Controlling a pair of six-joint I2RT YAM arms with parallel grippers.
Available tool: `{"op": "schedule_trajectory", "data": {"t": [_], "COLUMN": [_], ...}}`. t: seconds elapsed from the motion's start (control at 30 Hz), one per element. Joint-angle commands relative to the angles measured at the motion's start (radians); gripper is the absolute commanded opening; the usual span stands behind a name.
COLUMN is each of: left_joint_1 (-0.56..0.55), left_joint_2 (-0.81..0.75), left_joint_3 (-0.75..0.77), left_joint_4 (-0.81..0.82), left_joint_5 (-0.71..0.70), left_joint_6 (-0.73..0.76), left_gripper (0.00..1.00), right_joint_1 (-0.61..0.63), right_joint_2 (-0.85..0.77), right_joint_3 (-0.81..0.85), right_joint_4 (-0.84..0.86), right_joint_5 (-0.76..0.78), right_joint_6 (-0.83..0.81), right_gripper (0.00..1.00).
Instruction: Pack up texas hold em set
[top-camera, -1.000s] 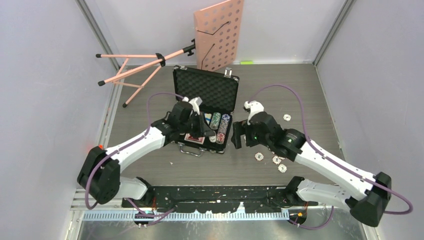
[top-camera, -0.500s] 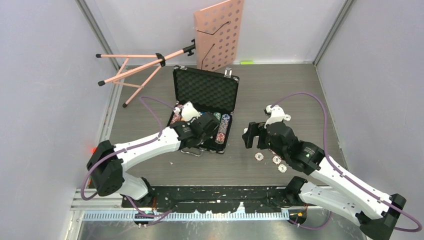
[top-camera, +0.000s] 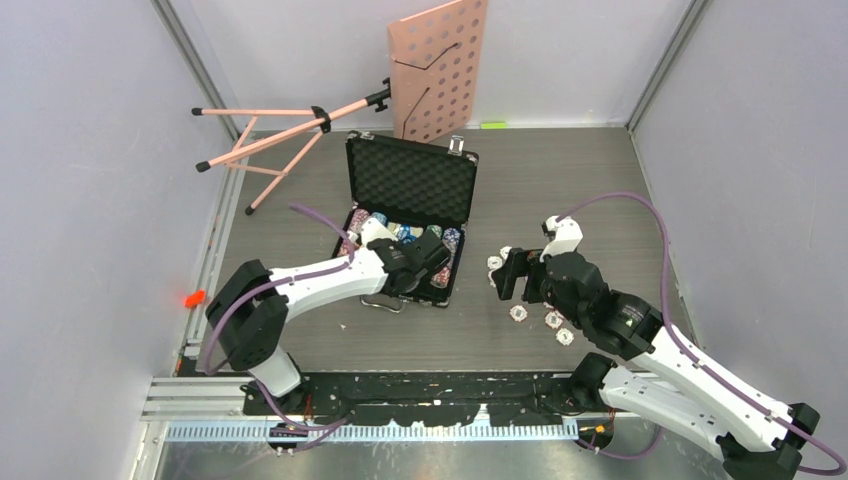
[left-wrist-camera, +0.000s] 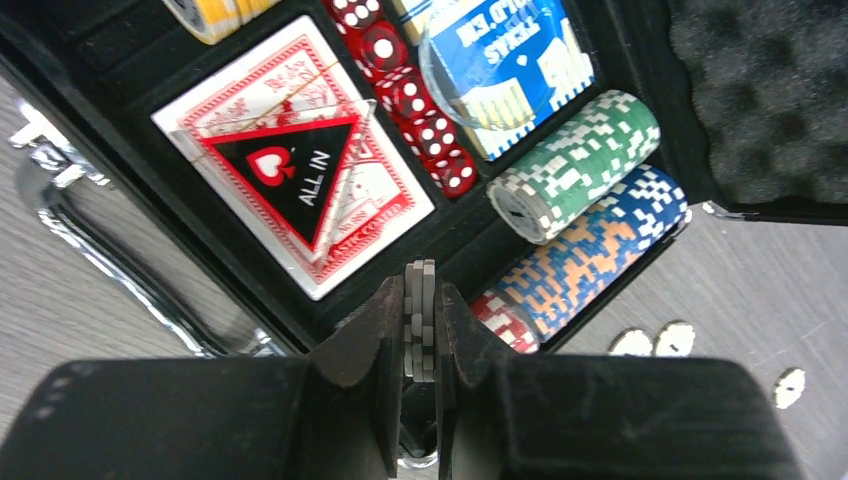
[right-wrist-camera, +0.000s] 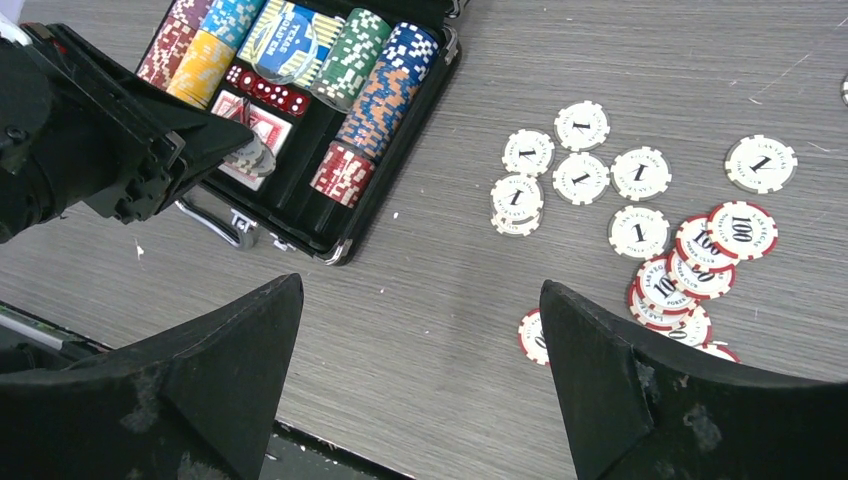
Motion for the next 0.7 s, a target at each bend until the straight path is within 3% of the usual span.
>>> {"op": "schedule_trajectory", "data": {"t": [0.0,0.43,0.53,0.67], "left_joint_1": [0.0,0.043,0.048,0.052], "left_joint_2": [0.033,0.185,0.195,0.197], "left_joint_3": [0.077,0.155,0.166,0.171], "left_joint_4": [0.026,0.069,0.073,0.074], "left_joint_5": [-0.063,0.008,0.008,-0.003], "left_joint_6": [-0.069,-0.055,-0.044,-0.033], "left_gripper": [0.0,0.01,0.17,0.25], "right_joint_1": [-0.004,-0.003,-0.003,-0.003], "right_joint_2": [-0.001,0.001,0.01,0.022], "right_joint_3": [0.004,0.014,0.02,0.017], "right_joint_4": [0.007,0.014,0.017,0.018], "right_joint_5": [0.04,0.028,0.021,0.014], "right_joint_6": [0.008,0.008,0.007,0.009], "right_gripper": [0.94,0.94,0.94,0.94]}}
